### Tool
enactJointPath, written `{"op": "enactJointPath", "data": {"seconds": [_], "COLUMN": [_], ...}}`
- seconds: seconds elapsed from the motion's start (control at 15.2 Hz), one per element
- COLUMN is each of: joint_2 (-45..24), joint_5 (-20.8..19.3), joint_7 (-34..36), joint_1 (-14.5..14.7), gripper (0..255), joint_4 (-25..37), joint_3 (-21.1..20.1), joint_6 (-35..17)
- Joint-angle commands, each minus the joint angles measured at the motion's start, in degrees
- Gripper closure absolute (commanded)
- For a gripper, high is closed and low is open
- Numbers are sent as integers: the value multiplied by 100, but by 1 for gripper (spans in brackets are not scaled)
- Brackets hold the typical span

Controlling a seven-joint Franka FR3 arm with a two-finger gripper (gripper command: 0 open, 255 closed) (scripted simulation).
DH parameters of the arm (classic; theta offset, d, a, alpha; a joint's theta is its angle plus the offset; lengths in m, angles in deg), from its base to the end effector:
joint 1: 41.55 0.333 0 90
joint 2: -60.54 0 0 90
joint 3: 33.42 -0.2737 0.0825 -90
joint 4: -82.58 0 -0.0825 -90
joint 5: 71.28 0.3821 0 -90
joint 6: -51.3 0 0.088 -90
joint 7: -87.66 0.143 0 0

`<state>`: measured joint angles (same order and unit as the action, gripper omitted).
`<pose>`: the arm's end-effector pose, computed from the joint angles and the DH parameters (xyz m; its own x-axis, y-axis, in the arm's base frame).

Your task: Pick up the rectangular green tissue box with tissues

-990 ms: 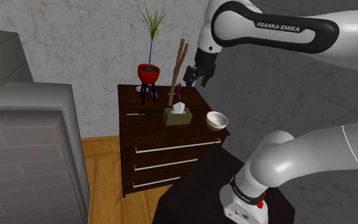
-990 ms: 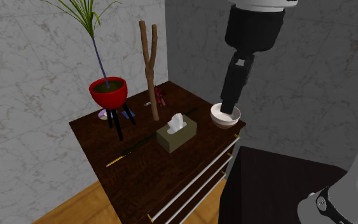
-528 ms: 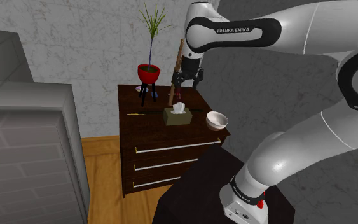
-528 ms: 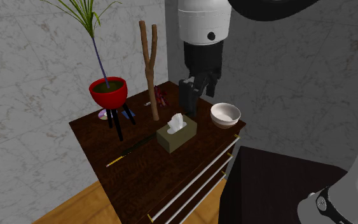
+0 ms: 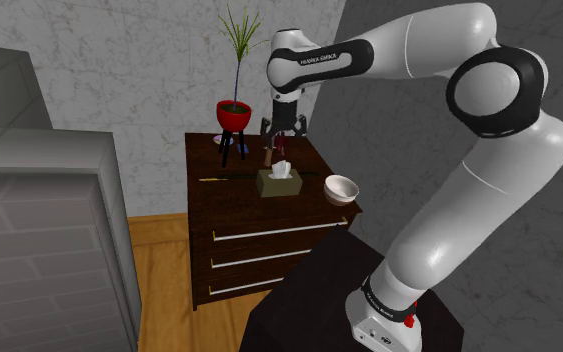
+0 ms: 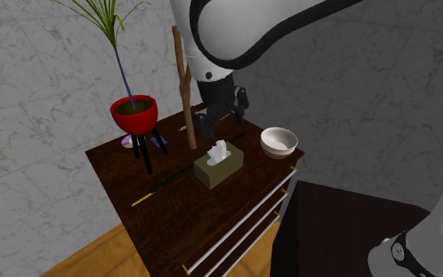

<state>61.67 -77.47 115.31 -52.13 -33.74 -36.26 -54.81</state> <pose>0.5162 -0.0824 0.3658 0.8286 -0.5516 -0.0954 -0.5339 -0.8300 0.1612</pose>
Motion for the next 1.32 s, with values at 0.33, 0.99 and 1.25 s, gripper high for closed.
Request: {"op": "enactJointPath", "data": {"seconds": [0.33, 0.99, 1.25], "joint_2": [-1530, -3580, -3841], "joint_5": [-154, -57, -36], "joint_7": [699, 1455, 1525], "joint_1": [-241, -642, -687], "gripper": [0, 0, 0], "joint_4": [1144, 3009, 3101], "joint_3": [295, 792, 822], "joint_6": [119, 609, 492]}}
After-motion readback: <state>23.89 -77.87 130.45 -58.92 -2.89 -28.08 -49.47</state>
